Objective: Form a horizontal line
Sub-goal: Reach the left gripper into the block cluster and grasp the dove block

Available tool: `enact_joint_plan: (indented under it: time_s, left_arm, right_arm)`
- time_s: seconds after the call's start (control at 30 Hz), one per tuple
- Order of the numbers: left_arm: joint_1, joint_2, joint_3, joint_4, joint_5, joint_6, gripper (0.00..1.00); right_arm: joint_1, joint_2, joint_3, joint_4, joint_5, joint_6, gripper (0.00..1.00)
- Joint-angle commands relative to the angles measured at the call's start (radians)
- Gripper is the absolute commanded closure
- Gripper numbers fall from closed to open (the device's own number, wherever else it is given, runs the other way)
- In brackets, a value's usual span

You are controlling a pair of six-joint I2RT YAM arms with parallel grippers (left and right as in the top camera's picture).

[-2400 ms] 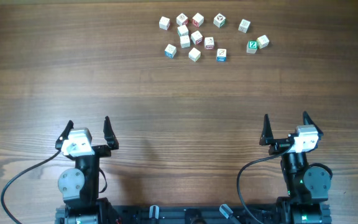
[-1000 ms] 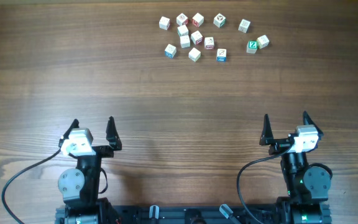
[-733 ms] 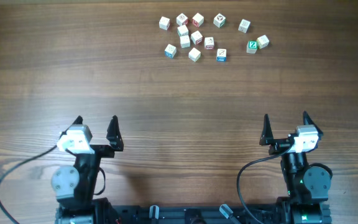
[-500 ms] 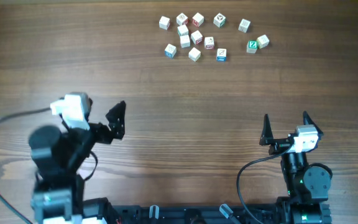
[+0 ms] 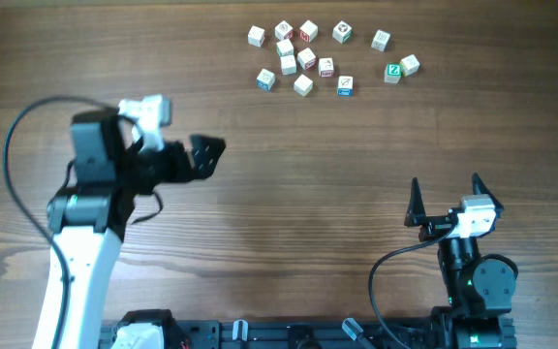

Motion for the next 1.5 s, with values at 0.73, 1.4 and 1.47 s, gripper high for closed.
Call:
enact_joint_plan:
  time_s: [0.73, 1.4, 1.47]
  left_arm:
    - [-0.367, 1.247, 0.941, 0.478, -0.535, 0.013, 0.11]
    - [-0.410, 1.361, 0.941, 0.423, -0.521, -0.048, 0.36]
    - [-0.410, 1.366, 0.940, 0.396, -0.537, -0.047, 0.42]
  right_arm:
    - [0.003, -0.003, -0.001, 0.002, -0.013, -0.008, 0.00]
    - [0.003, -0.003, -0.001, 0.002, -0.013, -0.008, 0.00]
    - [0.003, -0.003, -0.001, 0.002, -0.013, -0.008, 0.00]
